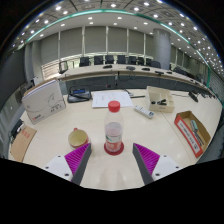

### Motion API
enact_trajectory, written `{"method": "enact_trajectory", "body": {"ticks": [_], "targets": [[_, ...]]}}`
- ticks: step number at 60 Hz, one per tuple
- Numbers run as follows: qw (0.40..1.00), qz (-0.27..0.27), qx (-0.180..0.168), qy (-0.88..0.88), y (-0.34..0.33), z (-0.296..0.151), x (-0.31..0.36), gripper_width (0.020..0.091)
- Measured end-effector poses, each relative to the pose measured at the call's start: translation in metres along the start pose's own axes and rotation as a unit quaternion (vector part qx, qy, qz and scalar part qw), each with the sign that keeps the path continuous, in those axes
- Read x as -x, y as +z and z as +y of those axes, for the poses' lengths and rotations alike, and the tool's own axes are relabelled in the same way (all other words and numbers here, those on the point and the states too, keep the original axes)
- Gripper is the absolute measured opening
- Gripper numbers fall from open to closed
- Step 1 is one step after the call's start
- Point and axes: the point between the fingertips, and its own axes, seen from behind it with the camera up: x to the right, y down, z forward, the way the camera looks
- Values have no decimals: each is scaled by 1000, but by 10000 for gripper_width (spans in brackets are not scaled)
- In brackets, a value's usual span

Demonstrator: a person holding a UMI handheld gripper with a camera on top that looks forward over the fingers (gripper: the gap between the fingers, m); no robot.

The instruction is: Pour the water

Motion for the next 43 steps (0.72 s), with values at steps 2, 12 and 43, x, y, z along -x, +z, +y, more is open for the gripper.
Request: {"method": "enact_trajectory", "body": {"ticks": [2, 12, 43], "targets": [[1000, 2, 4, 1, -16, 2, 3, 859], [1000, 16, 1, -16, -75, 9, 21, 861], [998, 17, -14, -64, -118, 13, 51, 859]]}}
